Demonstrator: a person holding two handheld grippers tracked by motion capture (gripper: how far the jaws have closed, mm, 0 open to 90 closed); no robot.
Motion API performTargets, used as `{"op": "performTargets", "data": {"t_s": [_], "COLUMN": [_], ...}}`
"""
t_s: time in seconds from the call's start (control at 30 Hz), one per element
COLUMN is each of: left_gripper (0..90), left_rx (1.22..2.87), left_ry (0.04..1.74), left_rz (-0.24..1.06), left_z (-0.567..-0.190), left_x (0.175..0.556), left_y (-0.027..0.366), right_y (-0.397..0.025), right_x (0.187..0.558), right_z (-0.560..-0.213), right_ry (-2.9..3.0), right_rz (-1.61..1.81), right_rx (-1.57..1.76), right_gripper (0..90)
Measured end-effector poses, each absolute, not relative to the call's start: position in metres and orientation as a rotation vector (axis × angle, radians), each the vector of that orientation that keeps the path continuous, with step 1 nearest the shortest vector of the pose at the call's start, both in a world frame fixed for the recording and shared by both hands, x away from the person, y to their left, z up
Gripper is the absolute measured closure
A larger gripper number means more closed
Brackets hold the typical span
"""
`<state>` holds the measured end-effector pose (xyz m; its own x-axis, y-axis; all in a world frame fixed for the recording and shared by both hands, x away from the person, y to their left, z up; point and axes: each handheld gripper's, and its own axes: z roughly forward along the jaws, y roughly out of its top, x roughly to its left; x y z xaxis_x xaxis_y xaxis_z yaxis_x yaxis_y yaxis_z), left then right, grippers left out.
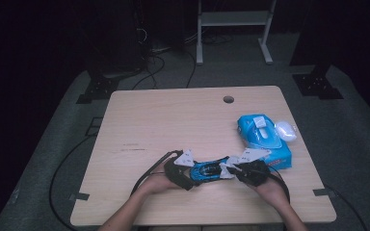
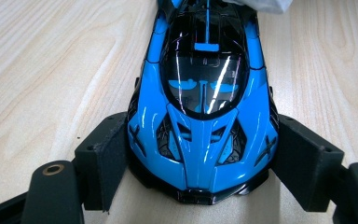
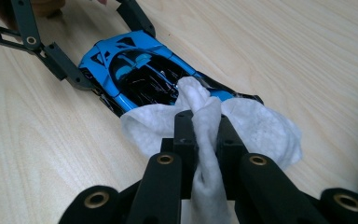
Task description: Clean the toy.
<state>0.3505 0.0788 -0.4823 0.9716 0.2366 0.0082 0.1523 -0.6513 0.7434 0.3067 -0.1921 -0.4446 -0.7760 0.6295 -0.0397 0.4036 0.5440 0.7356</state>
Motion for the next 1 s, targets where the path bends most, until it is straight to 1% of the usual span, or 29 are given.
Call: {"op": "performTargets", "data": {"t_s": [0.23,0.43,0.63,0.87,1.0], "left_gripper": [24.3,24.4,24.4,24.4,24.4], "left_rx": [2.295,2.295,2.296,2.295,2.293], "left_ry": [0.26,0.267,0.262,0.265,0.266], "left_rz": [0.132,0.132,0.132,0.132,0.132], "left_z": [-0.482,-0.482,-0.482,-0.482,-0.482], "left_x": [0.351,0.351,0.351,0.351,0.351], "left_y": [0.079,0.079,0.078,0.078,0.078], "right_y": [-0.202,-0.188,-0.195,-0.176,-0.182], "right_x": [0.308,0.308,0.312,0.312,0.314], "right_z": [-0.444,-0.446,-0.447,-0.449,-0.449], "right_ry": [2.467,2.493,2.47,2.491,2.486], "right_rz": [1.083,1.077,1.094,1.104,1.094], "right_rx": [0.897,0.848,0.899,0.849,0.867], "right_gripper": [82.3,82.3,82.3,82.3,82.3]}}
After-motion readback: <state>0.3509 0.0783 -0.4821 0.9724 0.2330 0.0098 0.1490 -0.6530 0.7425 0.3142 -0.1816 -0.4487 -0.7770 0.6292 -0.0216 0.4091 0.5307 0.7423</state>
